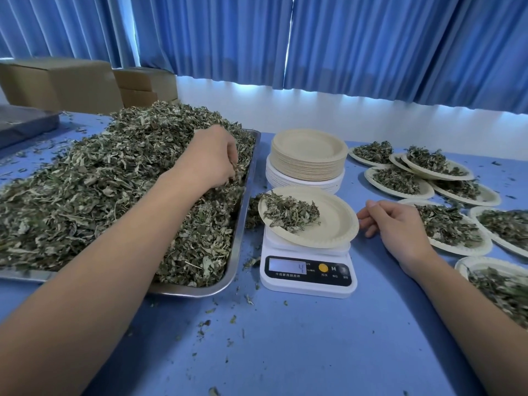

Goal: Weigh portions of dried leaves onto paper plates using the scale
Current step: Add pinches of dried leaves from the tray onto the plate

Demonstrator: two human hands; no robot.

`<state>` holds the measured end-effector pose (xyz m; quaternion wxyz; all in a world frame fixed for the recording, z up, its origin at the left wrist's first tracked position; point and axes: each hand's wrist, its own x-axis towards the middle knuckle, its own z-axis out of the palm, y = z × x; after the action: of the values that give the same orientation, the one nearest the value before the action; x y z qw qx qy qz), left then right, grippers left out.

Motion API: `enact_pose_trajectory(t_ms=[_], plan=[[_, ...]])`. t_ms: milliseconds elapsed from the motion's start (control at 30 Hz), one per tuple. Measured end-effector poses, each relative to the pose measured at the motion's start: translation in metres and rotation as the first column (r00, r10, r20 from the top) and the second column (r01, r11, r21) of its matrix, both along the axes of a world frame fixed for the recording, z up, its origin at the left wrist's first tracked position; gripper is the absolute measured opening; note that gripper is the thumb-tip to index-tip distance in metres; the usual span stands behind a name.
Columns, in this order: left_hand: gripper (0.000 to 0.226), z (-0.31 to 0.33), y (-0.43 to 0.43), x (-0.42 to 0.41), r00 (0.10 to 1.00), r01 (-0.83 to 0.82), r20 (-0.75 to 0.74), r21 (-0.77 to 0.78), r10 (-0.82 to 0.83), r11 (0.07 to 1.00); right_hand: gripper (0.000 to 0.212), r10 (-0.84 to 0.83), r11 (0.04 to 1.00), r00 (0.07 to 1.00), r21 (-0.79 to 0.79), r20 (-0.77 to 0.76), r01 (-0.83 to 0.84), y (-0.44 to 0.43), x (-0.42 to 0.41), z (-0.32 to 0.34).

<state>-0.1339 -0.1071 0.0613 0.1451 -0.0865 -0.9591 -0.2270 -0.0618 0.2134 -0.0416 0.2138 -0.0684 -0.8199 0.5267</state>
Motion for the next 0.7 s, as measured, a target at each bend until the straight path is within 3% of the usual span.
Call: enact_pose_trajectory(t_ms=[100,167,367,533,700], plan=[[0.017,0.006,0.016,0.005,0.991,0.049,-0.124,0.039,-0.044,0.998,0.038,-0.004,1.0,1.0,0.014,-0.008,0.004,-0.001,0.0,0.001],[0.015,0.013,0.035,0.01,0.982,0.144,-0.128,0.052,-0.137,0.988,0.038,-0.005,1.0,1.0,0.028,-0.015,0.005,-0.002,0.001,0.001],[0.03,0.014,0.091,0.028,0.846,0.461,0.145,0.285,-0.513,0.84,0.036,0.005,1.0,1.0,0.028,-0.012,-0.004,-0.001,0.001,0.0],[0.015,0.005,0.083,0.017,0.881,0.446,0.101,0.146,-0.462,0.883,0.037,0.005,0.999,1.0,0.049,-0.007,-0.004,0.0,0.001,-0.001],[0.025,-0.003,0.032,0.0,0.936,0.289,0.277,-0.262,-0.215,0.921,0.036,0.001,0.998,1.0,0.07,-0.008,0.0,0.0,0.001,0.0]])
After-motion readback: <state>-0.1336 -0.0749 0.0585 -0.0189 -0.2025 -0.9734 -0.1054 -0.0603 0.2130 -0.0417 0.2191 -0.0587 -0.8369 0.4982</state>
